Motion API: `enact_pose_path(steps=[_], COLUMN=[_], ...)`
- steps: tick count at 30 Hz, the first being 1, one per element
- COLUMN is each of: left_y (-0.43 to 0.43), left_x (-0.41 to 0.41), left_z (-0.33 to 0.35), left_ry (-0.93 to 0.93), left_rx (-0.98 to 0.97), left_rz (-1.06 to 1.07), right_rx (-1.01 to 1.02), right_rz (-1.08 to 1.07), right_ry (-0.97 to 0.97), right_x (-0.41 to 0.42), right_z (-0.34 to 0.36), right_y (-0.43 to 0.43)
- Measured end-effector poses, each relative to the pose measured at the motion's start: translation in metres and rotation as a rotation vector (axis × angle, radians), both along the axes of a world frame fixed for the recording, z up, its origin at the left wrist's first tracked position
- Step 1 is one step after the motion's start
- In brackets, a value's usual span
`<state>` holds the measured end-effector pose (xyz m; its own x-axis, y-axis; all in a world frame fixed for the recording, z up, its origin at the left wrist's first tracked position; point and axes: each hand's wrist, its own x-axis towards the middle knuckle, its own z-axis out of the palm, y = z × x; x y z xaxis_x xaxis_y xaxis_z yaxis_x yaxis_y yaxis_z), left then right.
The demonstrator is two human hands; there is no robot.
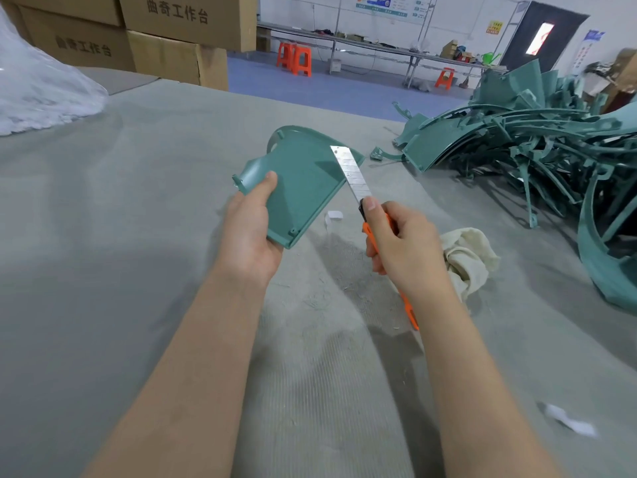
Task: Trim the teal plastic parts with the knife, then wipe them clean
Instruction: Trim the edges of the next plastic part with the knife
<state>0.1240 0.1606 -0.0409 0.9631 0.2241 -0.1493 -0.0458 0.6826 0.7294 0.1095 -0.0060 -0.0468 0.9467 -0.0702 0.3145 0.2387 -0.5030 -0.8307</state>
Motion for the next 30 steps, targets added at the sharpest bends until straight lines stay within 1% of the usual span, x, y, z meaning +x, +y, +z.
enact_pose_path(steps=[4,14,20,22,25,28,30], left_y=[0.0,0.001,0.003,0.004,0.005,0.003,0.002], left_x=[-0.001,0.001,0.002,0.002,0.001,0.001,0.0], left_z=[0.0,0.001,0.001,0.001,0.001,0.0,0.0], left_ry=[-0.002,-0.003,-0.029,-0.036,-0.056,-0.04,-0.031], left_rx=[-0.012,-0.063,-0.143,-0.185,-0.218,-0.139,-0.082], left_rz=[0.006,0.038,0.062,0.055,0.028,0.043,0.053], right_rx=[0.026,-0.029,-0.165,-0.187,-0.142,-0.075,0.001], right_rz=[0.034,0.15,0.269,0.322,0.384,0.34,0.218], right_ry=[0.002,0.023,0.001,0.025,0.1,0.073,0.014], right_x=[-0.002,-0.004,-0.006,-0.007,-0.009,-0.009,-0.007], right_z=[0.001,-0.001,-0.003,-0.003,-0.001,0.003,0.006], right_y=[0.0,0.008,0.013,0.015,0.013,0.009,0.006])
